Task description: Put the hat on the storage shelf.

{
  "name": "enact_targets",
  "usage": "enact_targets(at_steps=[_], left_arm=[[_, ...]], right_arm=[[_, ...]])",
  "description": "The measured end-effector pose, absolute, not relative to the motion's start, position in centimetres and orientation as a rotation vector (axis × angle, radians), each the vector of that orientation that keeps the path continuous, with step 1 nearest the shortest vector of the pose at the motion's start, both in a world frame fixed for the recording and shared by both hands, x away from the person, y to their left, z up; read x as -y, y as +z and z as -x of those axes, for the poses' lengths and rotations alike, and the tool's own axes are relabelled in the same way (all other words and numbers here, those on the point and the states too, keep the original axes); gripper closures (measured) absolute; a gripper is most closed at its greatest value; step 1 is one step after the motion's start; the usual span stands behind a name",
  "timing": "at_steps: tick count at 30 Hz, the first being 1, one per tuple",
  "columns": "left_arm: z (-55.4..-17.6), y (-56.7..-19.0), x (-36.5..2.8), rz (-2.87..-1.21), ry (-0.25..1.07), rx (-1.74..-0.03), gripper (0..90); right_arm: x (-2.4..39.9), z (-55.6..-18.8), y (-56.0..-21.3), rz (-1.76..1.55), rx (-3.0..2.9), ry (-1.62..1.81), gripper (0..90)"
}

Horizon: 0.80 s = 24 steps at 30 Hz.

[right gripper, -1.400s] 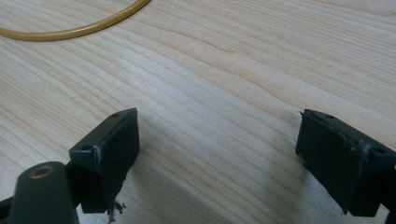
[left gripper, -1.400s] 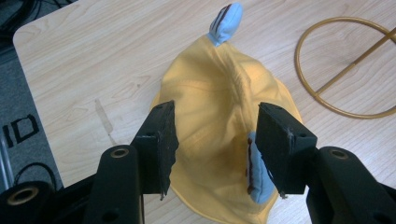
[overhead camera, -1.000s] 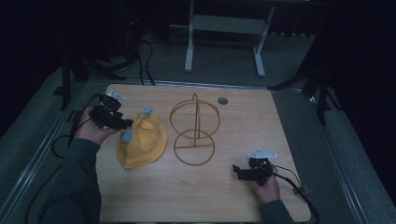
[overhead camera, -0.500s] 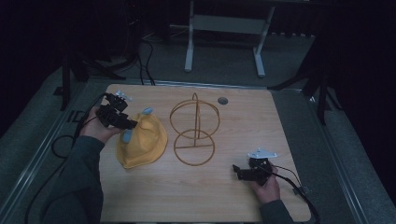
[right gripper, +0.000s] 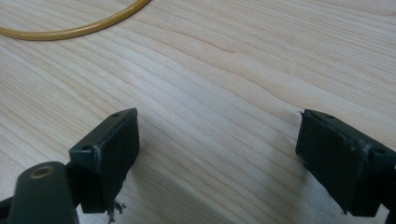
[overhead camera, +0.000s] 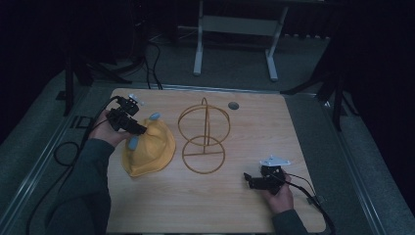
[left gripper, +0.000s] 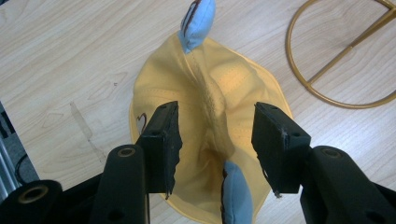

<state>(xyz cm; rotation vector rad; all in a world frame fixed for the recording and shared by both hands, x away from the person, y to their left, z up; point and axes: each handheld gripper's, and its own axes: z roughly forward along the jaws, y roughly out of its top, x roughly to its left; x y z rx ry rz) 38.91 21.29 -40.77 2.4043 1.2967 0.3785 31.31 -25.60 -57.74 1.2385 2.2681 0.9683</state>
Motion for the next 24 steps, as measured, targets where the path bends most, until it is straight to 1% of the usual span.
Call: enact_targets(at_steps=[15,20,24], left_arm=[[-40.2,-41.4,-20.4,-2.451,0.358,-1.320,55.9],[-40.6,-41.9,-20.1,-2.481,0.345,-1.319,62.6],[-40.9,-42.3,-19.9,-2.492,0.343,-1.331,64.6]], right_arm=[[25.6,-31.3,-57.7,-1.237,-2.268,0.968,13.2],[25.6,-31.3,-57.7,-1.237,-2.268,0.968,13.3],[25.6,-31.3,-57.7,-1.236,-2.268,0.968,13.2]])
